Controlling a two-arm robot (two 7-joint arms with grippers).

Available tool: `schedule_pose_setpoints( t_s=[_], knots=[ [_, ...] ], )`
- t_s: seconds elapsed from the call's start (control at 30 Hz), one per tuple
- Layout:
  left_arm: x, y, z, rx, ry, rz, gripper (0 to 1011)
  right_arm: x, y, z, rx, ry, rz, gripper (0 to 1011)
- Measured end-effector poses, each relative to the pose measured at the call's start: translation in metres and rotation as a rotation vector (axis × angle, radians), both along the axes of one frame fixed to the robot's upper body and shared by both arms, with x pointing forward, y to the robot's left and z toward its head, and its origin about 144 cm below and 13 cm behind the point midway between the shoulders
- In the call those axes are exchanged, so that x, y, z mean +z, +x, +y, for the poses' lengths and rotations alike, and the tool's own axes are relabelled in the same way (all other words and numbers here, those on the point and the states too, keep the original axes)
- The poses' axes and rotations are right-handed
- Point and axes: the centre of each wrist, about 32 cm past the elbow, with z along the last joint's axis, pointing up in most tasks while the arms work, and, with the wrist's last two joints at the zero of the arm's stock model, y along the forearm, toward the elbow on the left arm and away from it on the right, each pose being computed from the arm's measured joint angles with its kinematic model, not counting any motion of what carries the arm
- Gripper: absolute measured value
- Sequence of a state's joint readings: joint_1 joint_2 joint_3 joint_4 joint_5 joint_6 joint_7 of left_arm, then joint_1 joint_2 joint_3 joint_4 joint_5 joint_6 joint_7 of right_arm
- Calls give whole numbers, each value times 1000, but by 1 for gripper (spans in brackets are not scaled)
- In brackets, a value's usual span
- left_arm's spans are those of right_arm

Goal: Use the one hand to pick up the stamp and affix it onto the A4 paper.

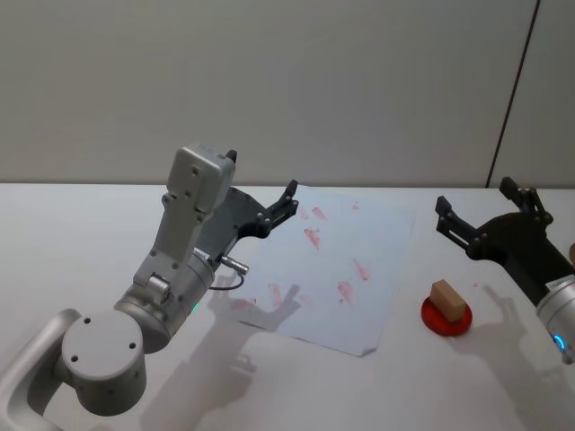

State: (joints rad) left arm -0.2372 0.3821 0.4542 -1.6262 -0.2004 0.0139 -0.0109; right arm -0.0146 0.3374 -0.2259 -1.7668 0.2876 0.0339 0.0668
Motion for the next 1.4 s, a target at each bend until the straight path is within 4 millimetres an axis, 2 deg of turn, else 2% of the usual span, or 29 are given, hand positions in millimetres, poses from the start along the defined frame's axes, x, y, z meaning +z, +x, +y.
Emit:
schedule_pose_setpoints(
  t_s=[1.4],
  knots=[
    [0, 0, 0, 0, 0, 0, 1003, 0, 0, 0, 0, 0, 0, 1001]
  ],
)
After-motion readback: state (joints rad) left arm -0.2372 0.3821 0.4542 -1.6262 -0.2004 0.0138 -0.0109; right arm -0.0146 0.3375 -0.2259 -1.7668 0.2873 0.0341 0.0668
